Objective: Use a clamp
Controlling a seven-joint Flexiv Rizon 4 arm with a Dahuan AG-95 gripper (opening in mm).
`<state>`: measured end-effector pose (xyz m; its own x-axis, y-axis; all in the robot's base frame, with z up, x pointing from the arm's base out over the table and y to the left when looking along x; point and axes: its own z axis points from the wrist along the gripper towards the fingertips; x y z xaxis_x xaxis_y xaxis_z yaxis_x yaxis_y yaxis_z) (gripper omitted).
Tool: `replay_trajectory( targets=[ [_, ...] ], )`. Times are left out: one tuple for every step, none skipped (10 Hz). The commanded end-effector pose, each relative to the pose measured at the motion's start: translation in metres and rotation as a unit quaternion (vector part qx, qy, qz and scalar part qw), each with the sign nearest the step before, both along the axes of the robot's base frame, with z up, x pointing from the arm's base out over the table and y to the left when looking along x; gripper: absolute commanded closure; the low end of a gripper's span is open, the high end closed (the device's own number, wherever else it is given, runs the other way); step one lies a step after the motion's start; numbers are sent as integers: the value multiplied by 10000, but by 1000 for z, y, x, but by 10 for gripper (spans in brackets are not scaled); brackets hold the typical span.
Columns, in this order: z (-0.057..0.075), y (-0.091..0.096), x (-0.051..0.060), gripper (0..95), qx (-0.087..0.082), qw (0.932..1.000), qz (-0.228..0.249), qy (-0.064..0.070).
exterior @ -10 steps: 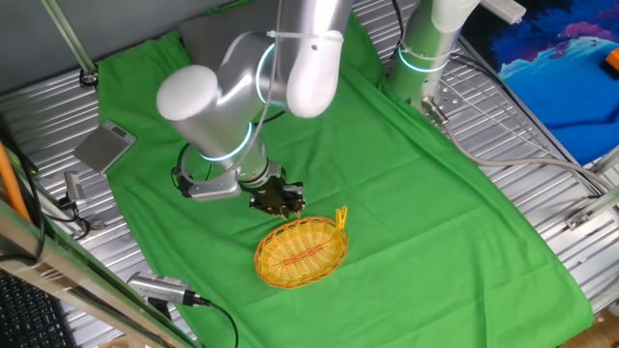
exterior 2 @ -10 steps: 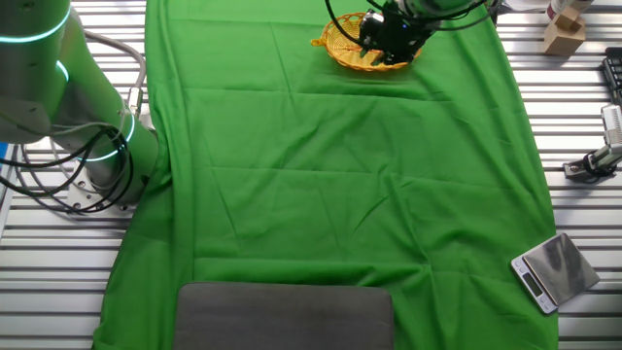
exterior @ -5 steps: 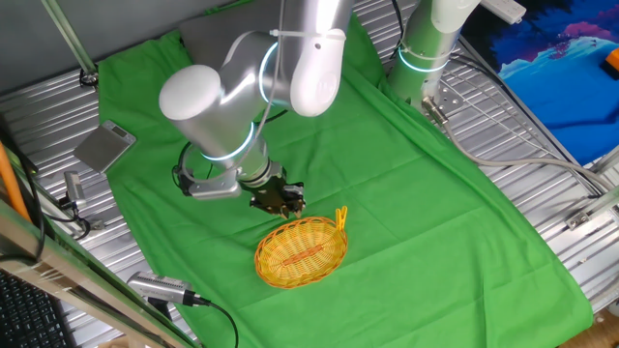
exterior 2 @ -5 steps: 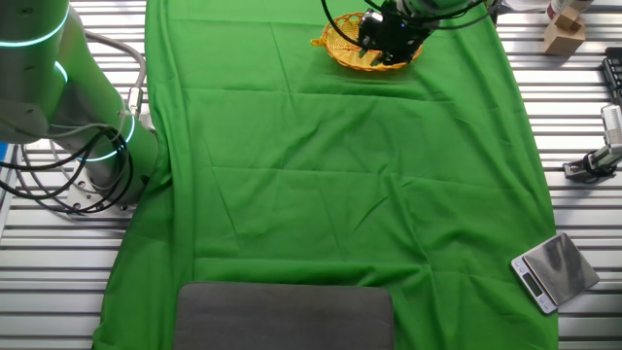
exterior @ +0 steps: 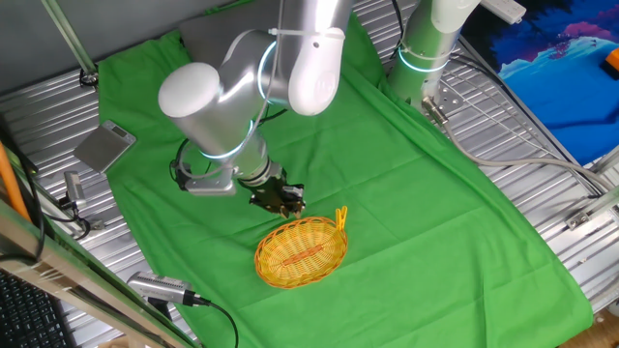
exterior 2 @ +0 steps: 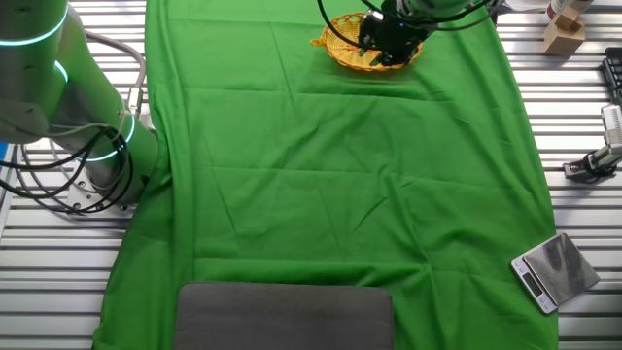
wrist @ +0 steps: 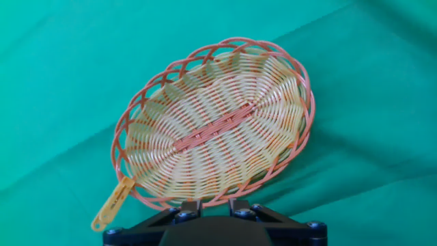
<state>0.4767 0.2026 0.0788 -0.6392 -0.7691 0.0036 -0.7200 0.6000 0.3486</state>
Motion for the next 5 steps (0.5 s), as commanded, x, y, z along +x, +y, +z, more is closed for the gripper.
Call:
replay_trajectory(
  targets=[
    [0,0,0,760,-111,9991,-391,125],
    [0,0,0,760,-148,9985,-512,157],
    [0,0,0,950,-172,9978,-609,181],
    [0,0,0,950,-189,9966,-765,220],
    [0,0,0,950,-210,9964,-788,224]
  ],
)
